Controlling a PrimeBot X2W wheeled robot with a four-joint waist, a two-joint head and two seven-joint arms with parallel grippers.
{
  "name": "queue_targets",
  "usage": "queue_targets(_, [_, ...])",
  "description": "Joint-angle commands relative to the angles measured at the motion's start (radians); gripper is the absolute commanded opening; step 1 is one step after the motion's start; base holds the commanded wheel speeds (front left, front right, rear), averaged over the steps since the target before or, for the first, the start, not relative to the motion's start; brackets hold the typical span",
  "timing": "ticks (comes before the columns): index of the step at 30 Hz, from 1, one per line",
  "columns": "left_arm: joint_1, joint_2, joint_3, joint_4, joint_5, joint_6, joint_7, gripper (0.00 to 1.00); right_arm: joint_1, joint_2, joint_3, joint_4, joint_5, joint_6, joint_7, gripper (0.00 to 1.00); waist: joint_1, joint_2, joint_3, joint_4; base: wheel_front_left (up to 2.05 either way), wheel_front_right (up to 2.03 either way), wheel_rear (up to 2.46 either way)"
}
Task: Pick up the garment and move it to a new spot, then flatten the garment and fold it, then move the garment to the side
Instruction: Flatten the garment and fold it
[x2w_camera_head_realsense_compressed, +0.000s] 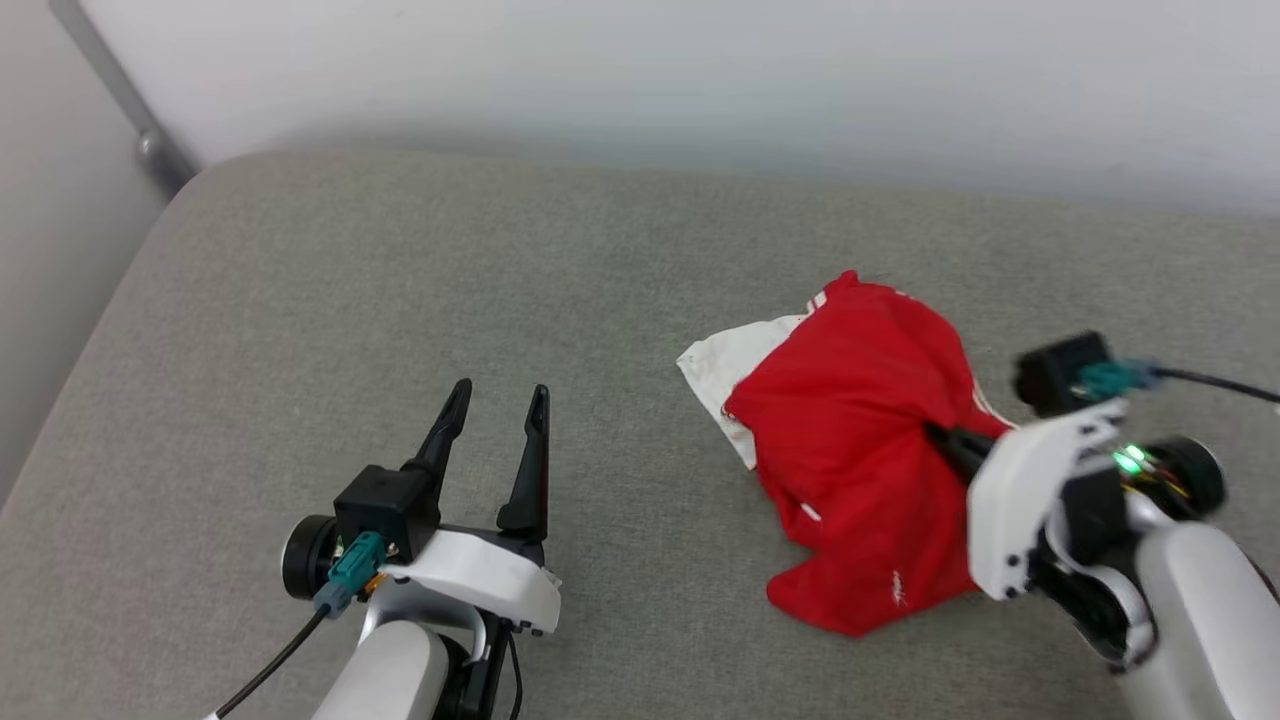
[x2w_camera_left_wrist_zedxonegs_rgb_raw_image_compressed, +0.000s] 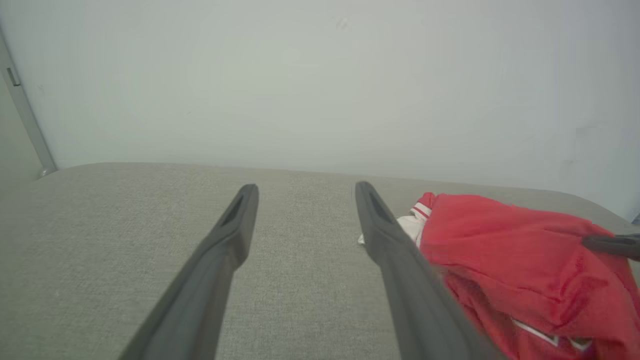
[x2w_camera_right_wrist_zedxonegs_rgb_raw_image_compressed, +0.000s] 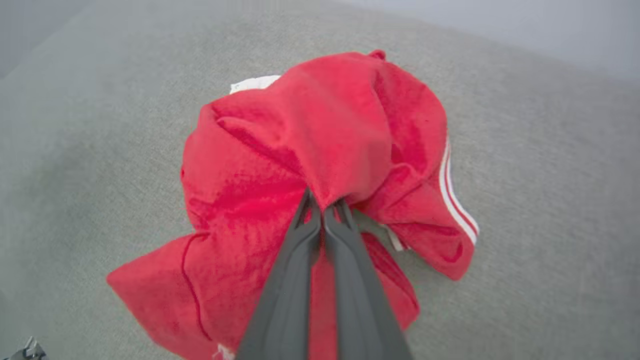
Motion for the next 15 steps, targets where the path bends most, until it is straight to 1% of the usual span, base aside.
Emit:
queue_targets(1, [0.018, -0.001, 0.002, 0.003, 0.006, 0.001, -0.005, 1.0, 0.073, 0.022, -0.079, -0.02, -0.008, -0.001, -0.023, 0.0, 0.0, 0.0, -0.03, -0.028, 0.0, 0.0, 0.0])
queue_targets(5, [0.04, 0.003, 0.009, 0.008, 0.003, 0.003, -0.005, 1.0, 0.219, 0.086, -0.254, -0.067, -0.048, -0.001, -0.047, 0.0, 0.0, 0.0, -0.059, -0.062, 0.0, 0.0, 0.0])
queue_targets(8, [0.052, 0.007, 0.012, 0.009, -0.004, 0.001, -0.004, 1.0, 0.328, 0.136, -0.361, -0.085, -0.089, -0.001, -0.053, 0.0, 0.0, 0.0, -0.073, -0.084, 0.0, 0.0, 0.0])
queue_targets(11, [0.065, 0.011, 0.012, 0.008, -0.008, 0.005, -0.003, 1.0, 0.424, 0.175, -0.439, -0.084, -0.109, -0.001, -0.053, 0.0, 0.0, 0.0, -0.085, -0.1, 0.0, 0.0, 0.0])
queue_targets(13, [0.069, 0.014, 0.012, 0.005, -0.011, 0.008, 0.001, 1.0, 0.477, 0.19, -0.461, -0.065, -0.114, -0.001, -0.047, 0.0, 0.0, 0.0, -0.088, -0.109, 0.0, 0.0, 0.0])
queue_targets(14, [0.071, 0.016, 0.012, 0.003, -0.01, 0.008, 0.004, 1.0, 0.492, 0.195, -0.466, -0.054, -0.114, -0.001, -0.05, 0.09, 0.0, 0.0, -0.087, -0.113, 0.0, 0.0, 0.0])
queue_targets(15, [0.072, 0.017, 0.012, 0.002, -0.012, 0.008, 0.007, 1.0, 0.502, 0.198, -0.467, -0.043, -0.115, -0.001, -0.059, 0.42, 0.0, 0.0, -0.086, -0.117, 0.0, 0.0, 0.0])
